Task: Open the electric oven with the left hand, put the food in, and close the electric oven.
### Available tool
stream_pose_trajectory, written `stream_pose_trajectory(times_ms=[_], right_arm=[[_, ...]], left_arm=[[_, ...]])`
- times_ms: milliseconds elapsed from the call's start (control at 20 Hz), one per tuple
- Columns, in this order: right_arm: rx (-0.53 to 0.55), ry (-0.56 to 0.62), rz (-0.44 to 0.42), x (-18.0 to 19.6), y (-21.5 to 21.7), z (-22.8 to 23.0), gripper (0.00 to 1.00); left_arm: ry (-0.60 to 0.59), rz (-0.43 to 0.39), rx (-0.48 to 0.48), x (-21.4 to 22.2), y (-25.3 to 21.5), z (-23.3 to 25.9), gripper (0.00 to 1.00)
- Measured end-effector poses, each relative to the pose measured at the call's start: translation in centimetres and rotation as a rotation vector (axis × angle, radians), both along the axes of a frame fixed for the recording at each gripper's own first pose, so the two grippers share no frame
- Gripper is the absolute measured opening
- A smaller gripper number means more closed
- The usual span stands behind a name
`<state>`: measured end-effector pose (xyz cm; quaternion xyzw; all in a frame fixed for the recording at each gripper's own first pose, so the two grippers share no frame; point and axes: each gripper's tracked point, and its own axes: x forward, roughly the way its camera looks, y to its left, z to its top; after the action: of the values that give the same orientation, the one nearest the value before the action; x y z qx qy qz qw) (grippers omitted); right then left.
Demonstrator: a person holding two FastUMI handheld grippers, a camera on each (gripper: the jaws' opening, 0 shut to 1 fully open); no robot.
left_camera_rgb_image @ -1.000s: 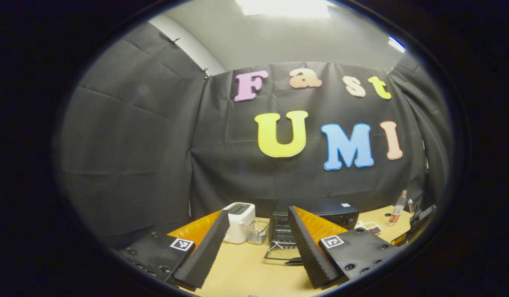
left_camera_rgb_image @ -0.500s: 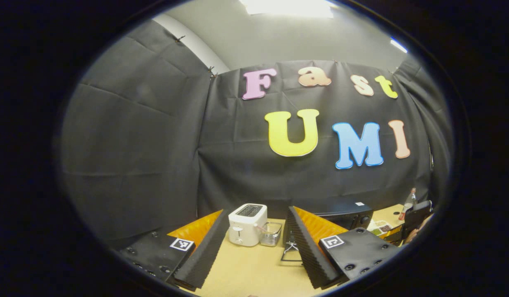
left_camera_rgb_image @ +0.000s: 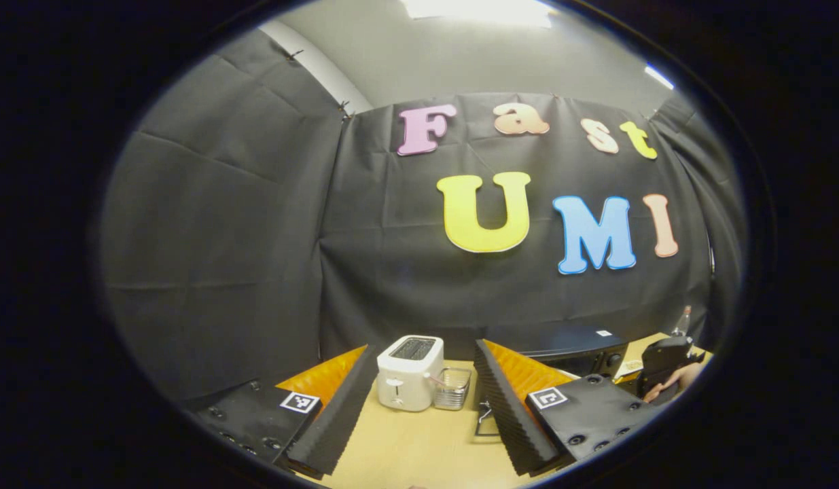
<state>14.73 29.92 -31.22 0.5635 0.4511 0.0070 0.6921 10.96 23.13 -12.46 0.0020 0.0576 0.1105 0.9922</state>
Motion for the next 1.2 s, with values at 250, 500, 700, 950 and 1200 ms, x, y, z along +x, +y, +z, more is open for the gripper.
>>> stream_pose_trajectory(times_ms=[250, 500, 700, 950, 1200], right_arm=[[-0.007, 0.020, -0.139, 3.3, 0.2, -1.4, 0.02], [0.014, 0.020, -0.268, 6.9, 0.3, -2.4, 0.02], [0.022, 0.024, -0.366, 8.6, 1.0, -3.2, 0.02], [-0.002, 0.031, -0.433, 9.9, 1.8, -3.9, 0.02], [0.051, 0.021, -0.437, 10.5, 3.5, -3.6, 0.05]], left_arm=[[0.029, -0.003, 0.015, 0.4, 1.2, -1.0, 1.00], [0.056, 0.033, 0.031, -0.4, 3.0, -1.5, 0.96], [0.082, 0.058, 0.037, -1.3, 4.2, -2.0, 1.00], [0.096, 0.077, 0.041, -1.8, 4.7, -2.3, 1.00], [0.088, 0.079, 0.050, -1.9, 5.0, -1.8, 1.00]])
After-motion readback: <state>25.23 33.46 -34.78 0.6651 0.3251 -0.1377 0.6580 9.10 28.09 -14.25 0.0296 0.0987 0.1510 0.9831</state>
